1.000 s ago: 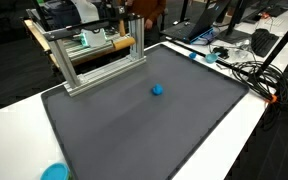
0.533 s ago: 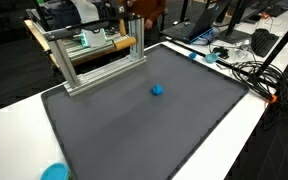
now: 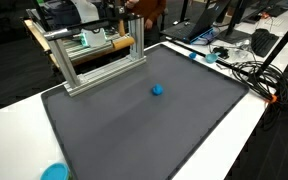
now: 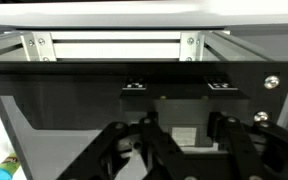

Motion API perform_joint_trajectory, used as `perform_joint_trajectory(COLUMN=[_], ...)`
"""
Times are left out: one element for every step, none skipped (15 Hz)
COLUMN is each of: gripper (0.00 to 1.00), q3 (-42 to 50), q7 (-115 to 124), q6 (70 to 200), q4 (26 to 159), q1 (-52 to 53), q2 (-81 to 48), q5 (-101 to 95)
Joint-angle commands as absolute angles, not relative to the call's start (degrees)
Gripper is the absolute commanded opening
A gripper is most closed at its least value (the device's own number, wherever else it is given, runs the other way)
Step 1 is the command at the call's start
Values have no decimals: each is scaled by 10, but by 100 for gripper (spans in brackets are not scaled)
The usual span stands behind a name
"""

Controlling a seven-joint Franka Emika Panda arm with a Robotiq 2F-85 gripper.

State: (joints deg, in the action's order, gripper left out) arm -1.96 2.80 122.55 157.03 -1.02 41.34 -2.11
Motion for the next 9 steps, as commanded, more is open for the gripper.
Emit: perform_joint_trajectory(gripper=[58, 61, 61, 33, 35, 33, 27, 22, 22], q3=[-23, -23, -24, -24, -25, -23, -20, -17, -16], q7=[28, 28, 28, 28, 29, 28, 27, 24, 20], q6=[1204, 1203, 1202, 1199, 1199, 1200, 1202, 1202, 1202], q4=[1578, 1578, 1575, 1571, 1570, 1574, 1579, 1578, 1576], q1=[0, 1, 2, 3, 3, 6, 4, 3, 5], q2=[414, 412, 408, 403, 402, 404, 409, 408, 407], q5=[-16, -16, -15, -15, -15, -11, -12, -10, -9])
